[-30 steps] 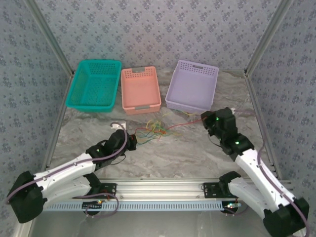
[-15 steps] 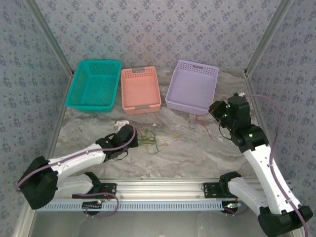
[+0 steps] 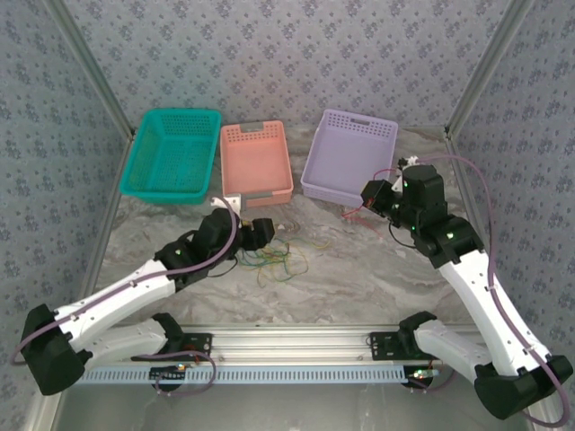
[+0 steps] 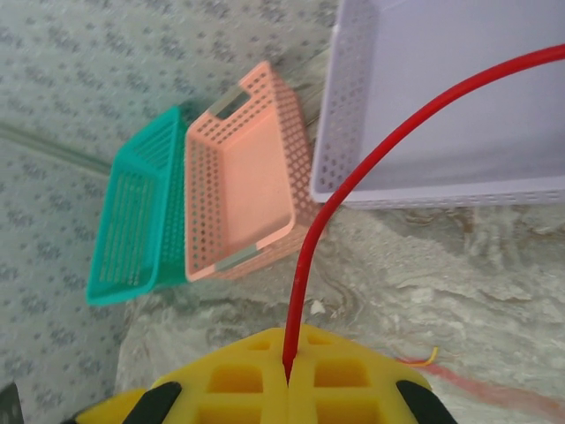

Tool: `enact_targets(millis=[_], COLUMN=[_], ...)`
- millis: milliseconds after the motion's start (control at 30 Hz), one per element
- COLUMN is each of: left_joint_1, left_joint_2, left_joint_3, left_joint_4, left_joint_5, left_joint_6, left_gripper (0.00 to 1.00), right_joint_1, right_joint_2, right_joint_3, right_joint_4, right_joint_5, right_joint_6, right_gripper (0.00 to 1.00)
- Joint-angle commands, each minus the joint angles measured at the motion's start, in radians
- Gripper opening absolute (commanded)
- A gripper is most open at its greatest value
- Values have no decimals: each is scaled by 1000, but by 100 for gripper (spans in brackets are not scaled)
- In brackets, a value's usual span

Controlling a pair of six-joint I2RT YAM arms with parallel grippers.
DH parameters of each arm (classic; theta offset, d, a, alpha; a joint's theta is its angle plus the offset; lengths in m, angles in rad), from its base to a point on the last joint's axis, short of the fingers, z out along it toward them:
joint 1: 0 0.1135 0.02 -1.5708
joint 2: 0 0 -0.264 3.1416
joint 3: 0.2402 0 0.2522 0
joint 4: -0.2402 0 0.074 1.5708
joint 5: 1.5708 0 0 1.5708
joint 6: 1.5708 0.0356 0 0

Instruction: Untangle the cables

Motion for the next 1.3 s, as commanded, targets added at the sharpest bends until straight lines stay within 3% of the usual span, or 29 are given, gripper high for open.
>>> enact_targets(millis=[0,133,333,633,767,867,967,1000,1200,1267], left_joint_1=[-6,-82,-211,-267,-275,-277,-277,-276,-272,-250], left_joint_2=[-1,52,215,334,354,377,392,396,364,337], left_joint_3=[81,191,374,416,404,407,409,409,363,355], left_joint_4=[10,42,-74,-25,20,36,45,42,64,48], left_joint_5=[133,250,270,118,116,127,160,166,201,197], left_joint_6=[11,85,325,452,465,465,449,439,380,341], left_gripper=[75,69,68,73,70,54,8,0,0,0], right_joint_1=[17,35,89,174,190,195,195,195,194,193], right_joint_2=[27,72,156,165,153,149,147,151,187,186], right_joint_3=[59,87,186,180,161,155,165,177,261,285], right_joint_4=[9,-14,-127,-167,-153,-148,-145,-153,-200,-219], right_joint_5=[-94,-146,-150,-139,-141,-141,-135,-130,-129,-114], right_joint_6=[-119,-173,-188,-118,-90,-77,-86,-94,-136,-175], right_gripper=[0,0,0,0,0,0,0,0,0,16])
